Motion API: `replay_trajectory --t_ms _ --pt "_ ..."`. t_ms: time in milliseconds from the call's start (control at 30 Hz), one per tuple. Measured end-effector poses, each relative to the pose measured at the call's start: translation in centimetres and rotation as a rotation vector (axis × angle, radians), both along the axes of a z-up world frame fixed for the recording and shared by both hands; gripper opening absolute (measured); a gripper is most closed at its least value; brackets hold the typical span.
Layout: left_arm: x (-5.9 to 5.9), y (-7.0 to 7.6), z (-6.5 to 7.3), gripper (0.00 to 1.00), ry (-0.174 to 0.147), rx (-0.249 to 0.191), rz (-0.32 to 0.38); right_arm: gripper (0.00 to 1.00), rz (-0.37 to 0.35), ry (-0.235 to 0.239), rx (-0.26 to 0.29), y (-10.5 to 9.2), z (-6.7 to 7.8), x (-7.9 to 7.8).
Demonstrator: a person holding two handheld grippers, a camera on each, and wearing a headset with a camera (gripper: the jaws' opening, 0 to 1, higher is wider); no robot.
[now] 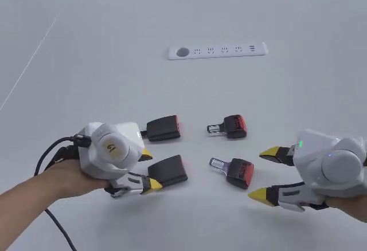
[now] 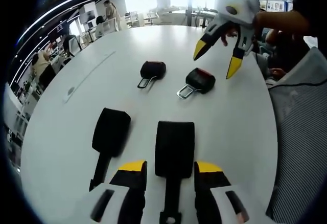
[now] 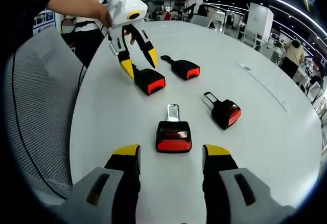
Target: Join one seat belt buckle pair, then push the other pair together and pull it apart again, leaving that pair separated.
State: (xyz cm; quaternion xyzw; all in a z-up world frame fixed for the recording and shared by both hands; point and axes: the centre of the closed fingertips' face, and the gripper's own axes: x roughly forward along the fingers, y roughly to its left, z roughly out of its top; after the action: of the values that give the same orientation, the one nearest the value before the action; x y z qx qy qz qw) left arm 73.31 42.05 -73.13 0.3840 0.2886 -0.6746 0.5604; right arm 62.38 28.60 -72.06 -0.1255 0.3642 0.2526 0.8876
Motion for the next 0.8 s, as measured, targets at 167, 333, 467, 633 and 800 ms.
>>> replay_trajectory --t_ms 167,333,467,633,800 --pt "-0.1 0.0 -0.5 0.36 -0.003 0.024 -0.023 0.44 0.008 0.015 0.000 0.2 -0.6 0.4" --pt "-0.3 0.0 -0.9 0.34 0.007 0.045 -0.038 0.40 0.008 0.026 0.004 0.4 -1.1 1.0" --pt "-0.4 0.0 -1.2 0.32 0.016 0.057 -0.052 0.37 0.020 0.038 0.004 0.7 -1.6 1.3" --pt "-0.5 0.0 -1.3 0.32 0.017 0.067 -0.076 0.33 0.021 0.056 -0.006 0.5 -2.0 1.2" --pt "-0.5 0.1 -1.4 0.32 0.016 0.075 -0.108 0.31 0.028 0.063 -0.012 0.3 -2.1 1.1"
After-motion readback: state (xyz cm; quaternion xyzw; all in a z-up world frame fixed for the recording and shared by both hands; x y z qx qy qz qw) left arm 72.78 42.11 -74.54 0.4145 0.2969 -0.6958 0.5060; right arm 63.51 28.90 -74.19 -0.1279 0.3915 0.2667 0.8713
